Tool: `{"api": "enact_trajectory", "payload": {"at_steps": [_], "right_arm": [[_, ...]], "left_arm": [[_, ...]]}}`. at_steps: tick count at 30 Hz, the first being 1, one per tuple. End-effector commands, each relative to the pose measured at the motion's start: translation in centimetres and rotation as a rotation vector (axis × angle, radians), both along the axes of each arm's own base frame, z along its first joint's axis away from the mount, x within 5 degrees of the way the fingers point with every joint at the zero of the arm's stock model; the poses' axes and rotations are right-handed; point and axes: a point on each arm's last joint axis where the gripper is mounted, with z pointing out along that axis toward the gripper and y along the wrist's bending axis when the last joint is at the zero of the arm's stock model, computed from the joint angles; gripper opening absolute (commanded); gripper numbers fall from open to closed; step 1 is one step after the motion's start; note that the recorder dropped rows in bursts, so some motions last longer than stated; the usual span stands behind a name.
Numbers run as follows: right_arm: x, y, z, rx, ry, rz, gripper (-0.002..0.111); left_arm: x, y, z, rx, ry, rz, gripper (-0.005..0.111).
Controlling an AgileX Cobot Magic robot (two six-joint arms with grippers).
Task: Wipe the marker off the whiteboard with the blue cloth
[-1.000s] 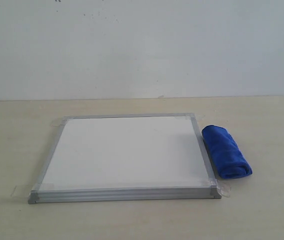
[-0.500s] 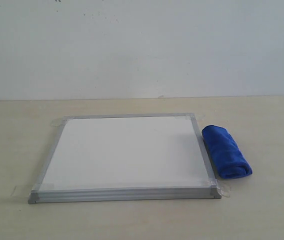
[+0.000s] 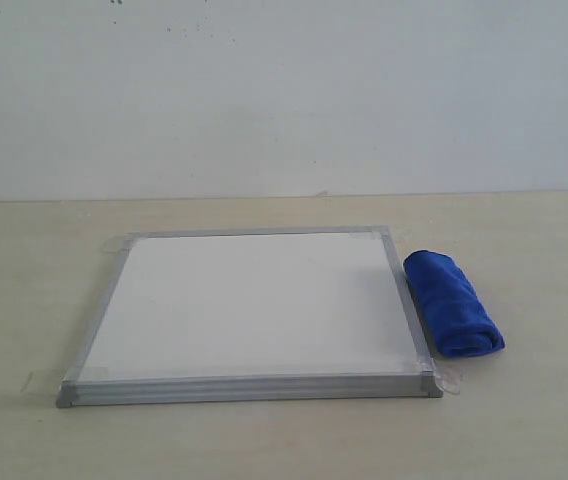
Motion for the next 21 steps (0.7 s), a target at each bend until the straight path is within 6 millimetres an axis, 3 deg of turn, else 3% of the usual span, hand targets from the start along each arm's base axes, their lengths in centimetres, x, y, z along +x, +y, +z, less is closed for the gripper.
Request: {"api": "enact_trajectory", "payload": {"at_steps": [1,21], "right_arm": [[-0.02,-0.05,0.10,-0.006,-0.010,-0.006,0.001],[-0.02,-0.05,0.10,-0.006,-0.010,-0.006,0.001]], "left_arm": [[0.02,0.23,-0.12,-0.013,0.006,0.051,0.004],[0.04,0.42,-0.09,-0.021,0.003,0.090,0.004]]}}
